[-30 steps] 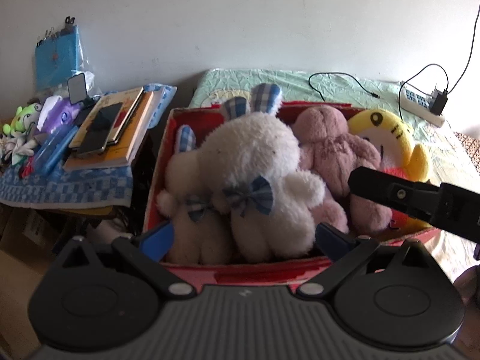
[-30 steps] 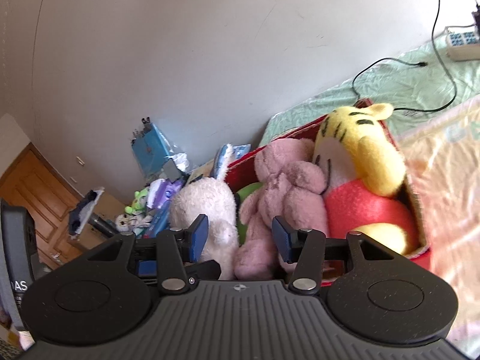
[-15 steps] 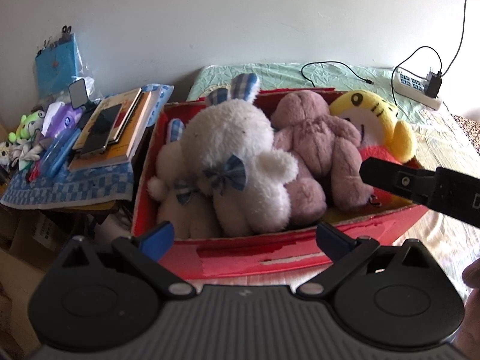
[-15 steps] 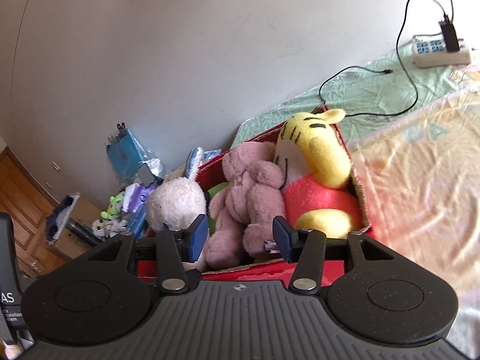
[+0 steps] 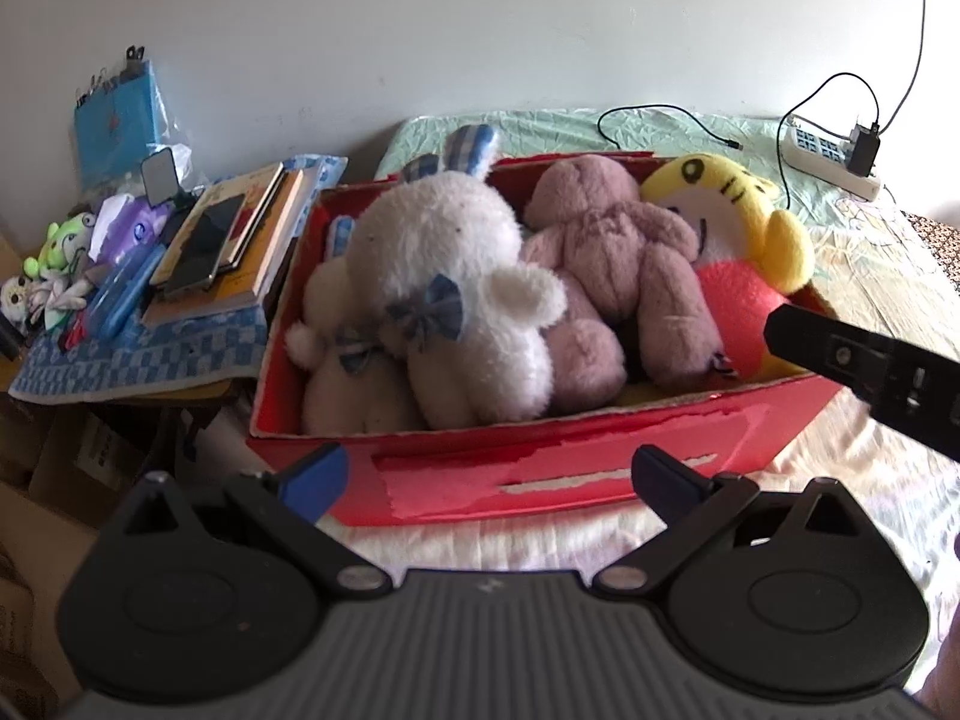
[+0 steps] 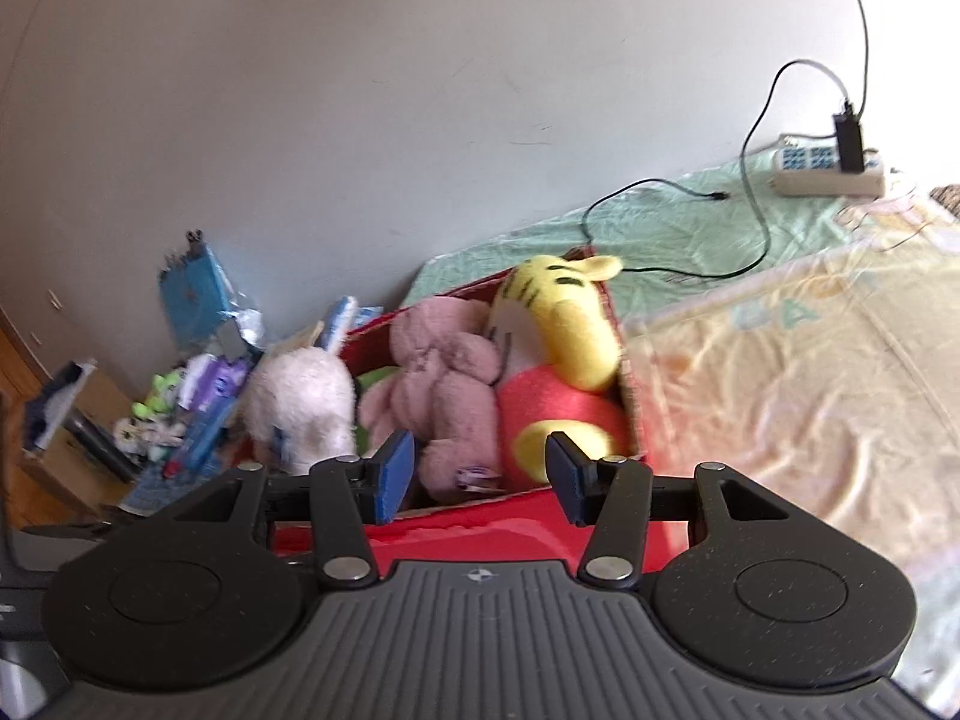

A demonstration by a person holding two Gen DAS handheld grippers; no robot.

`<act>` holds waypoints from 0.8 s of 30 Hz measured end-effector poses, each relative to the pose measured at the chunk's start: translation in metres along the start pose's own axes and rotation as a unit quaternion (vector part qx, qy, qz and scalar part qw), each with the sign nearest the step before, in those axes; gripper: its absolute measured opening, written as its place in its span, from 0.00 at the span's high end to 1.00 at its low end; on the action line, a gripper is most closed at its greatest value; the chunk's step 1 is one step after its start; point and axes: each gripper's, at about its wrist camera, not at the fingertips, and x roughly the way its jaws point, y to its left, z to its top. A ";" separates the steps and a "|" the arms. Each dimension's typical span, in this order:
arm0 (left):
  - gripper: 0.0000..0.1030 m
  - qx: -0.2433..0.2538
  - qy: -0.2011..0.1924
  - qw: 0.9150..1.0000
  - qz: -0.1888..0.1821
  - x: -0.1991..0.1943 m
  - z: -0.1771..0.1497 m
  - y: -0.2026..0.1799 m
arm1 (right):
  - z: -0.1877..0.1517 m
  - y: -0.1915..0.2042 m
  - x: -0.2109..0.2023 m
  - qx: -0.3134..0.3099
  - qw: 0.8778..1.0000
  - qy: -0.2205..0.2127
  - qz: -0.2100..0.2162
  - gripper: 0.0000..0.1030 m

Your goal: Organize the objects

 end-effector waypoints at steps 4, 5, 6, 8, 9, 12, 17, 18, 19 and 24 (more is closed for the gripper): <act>0.02 0.002 0.002 1.000 0.017 -0.004 -0.003 -0.014 | 0.004 -0.011 -0.002 0.002 1.000 0.010 -0.008 0.49; 0.02 0.000 0.007 1.000 0.018 -0.004 -0.003 -0.018 | 0.004 -0.014 -0.004 -0.001 1.000 0.013 -0.012 0.49; 0.02 -0.001 0.012 1.000 0.017 -0.003 -0.003 -0.022 | 0.005 -0.017 -0.005 -0.004 1.000 0.015 -0.017 0.49; 0.02 0.000 0.020 1.000 0.018 -0.004 -0.003 -0.031 | 0.006 -0.023 -0.010 -0.006 0.999 0.019 -0.025 0.48; 0.02 0.001 0.020 1.000 0.020 -0.004 -0.003 -0.037 | 0.006 -0.027 -0.013 -0.007 0.999 0.020 -0.030 0.45; 0.02 0.004 0.022 1.000 0.011 -0.006 -0.004 -0.055 | 0.008 -0.042 -0.021 -0.014 0.998 0.022 -0.053 0.42; 0.02 0.022 0.021 0.999 0.010 -0.007 -0.006 -0.090 | 0.009 -0.069 -0.032 -0.004 0.997 0.031 -0.077 0.42; 0.02 0.022 0.022 0.999 0.008 -0.007 -0.006 -0.096 | 0.009 -0.073 -0.034 -0.004 0.996 0.031 -0.083 0.42; 0.02 0.022 0.025 0.999 0.005 -0.006 -0.006 -0.101 | 0.009 -0.078 -0.036 -0.004 0.995 0.032 -0.090 0.41; 0.02 0.029 0.036 0.999 -0.008 -0.003 -0.010 -0.130 | 0.007 -0.102 -0.043 0.003 0.991 0.037 -0.127 0.36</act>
